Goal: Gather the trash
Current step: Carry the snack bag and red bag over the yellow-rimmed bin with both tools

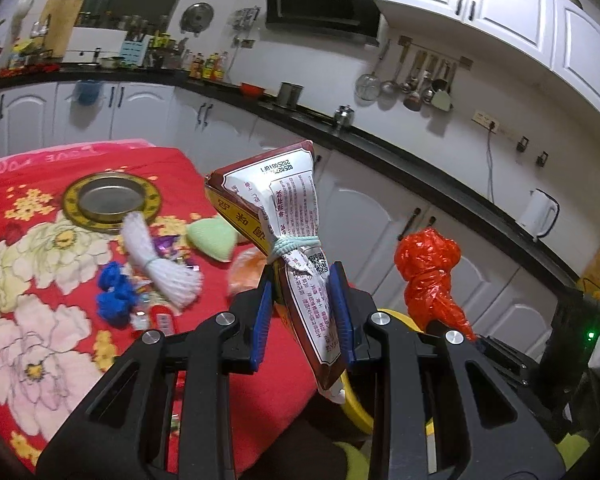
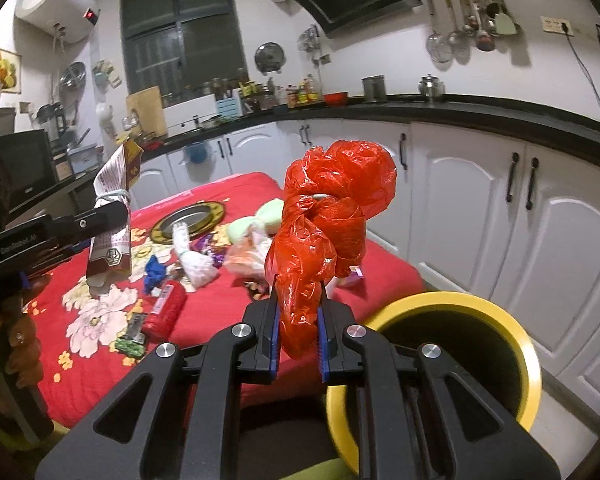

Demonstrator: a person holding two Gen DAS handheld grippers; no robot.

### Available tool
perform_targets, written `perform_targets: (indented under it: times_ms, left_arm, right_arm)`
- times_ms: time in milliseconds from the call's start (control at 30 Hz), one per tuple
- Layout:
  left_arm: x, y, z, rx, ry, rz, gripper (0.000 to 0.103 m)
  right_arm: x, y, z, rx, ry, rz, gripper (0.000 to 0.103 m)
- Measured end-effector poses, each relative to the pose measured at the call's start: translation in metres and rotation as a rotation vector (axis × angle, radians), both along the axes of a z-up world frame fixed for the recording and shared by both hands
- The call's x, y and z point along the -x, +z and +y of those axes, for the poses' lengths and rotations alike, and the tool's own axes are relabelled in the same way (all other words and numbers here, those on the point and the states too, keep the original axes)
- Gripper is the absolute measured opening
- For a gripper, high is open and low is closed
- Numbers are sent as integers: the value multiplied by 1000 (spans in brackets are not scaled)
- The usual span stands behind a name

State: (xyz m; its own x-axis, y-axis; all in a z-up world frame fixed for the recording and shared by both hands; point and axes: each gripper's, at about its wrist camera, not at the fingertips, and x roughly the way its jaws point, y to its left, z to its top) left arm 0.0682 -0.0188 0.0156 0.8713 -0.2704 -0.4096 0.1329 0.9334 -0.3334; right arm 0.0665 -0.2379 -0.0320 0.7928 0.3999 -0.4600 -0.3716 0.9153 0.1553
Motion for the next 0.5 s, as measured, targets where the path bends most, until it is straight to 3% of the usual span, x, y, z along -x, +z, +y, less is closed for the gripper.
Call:
perform_targets:
  times_ms: [500]
  left_arm:
    - [-35, -17, -86, -39, -204, 40, 21]
  right_arm:
    - [0, -31, -75, 6, -166, 82, 14]
